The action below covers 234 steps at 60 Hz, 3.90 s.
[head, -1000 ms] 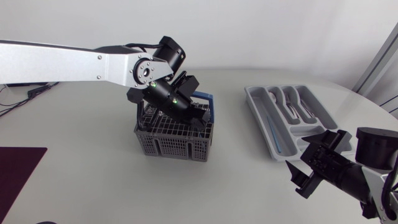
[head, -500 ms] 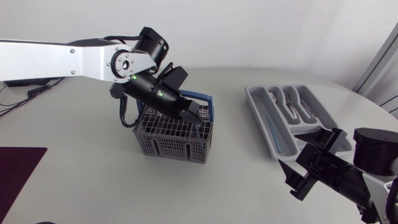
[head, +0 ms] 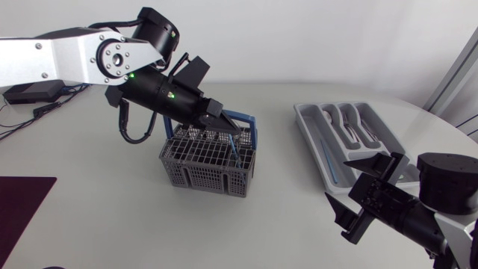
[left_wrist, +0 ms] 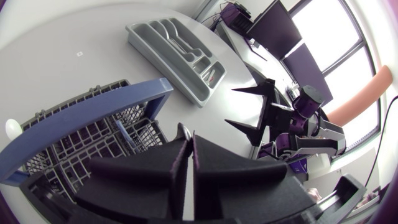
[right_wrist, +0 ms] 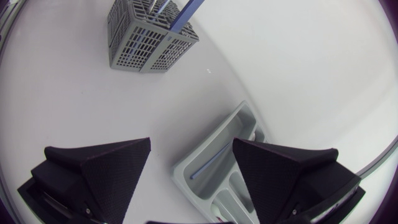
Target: Unload the cutlery basket into the drawer organizer.
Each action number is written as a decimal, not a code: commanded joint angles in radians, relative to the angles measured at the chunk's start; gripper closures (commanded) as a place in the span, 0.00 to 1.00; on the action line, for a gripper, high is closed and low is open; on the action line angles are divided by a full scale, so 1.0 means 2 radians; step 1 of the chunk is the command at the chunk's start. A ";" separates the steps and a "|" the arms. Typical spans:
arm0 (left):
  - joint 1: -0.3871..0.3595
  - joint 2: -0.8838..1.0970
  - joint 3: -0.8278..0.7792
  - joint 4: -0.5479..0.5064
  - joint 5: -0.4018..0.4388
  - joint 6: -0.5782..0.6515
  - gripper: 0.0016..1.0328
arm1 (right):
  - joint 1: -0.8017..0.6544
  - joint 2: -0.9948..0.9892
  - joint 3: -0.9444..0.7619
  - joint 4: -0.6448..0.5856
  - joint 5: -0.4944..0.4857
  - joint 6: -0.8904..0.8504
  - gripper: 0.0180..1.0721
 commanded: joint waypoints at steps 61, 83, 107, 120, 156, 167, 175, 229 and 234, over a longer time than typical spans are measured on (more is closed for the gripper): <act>-0.110 -0.047 0.015 -0.161 0.033 0.185 0.97 | 0.033 0.069 0.181 -0.168 -0.308 0.112 0.11; -0.126 -0.017 0.057 -0.217 0.033 0.239 0.97 | 0.060 0.124 0.202 -0.202 -0.402 0.085 0.25; -0.144 -0.009 0.078 -0.250 0.039 0.253 0.97 | 0.097 0.155 0.217 -0.196 -0.401 0.081 0.36; -0.150 -0.008 0.084 -0.252 0.040 0.250 0.97 | 0.103 0.155 0.214 -0.195 -0.401 0.075 0.57; -0.152 0.001 0.087 -0.254 0.042 0.247 0.97 | 0.116 0.142 0.207 -0.202 -0.400 0.066 0.92; -0.150 0.001 0.088 -0.254 0.042 0.246 0.97 | 0.117 0.135 0.205 -0.212 -0.398 0.065 0.94; -0.139 0.010 0.100 -0.253 0.043 0.232 0.90 | 0.120 0.127 0.203 -0.222 -0.393 0.063 0.94; -0.046 -0.068 -0.034 -0.030 -0.154 0.007 0.14 | -0.150 0.042 0.133 -0.224 -0.254 -0.065 0.94; -0.042 -0.066 -0.039 -0.028 -0.161 -0.004 0.14 | -0.182 0.041 0.121 -0.207 -0.240 -0.088 0.94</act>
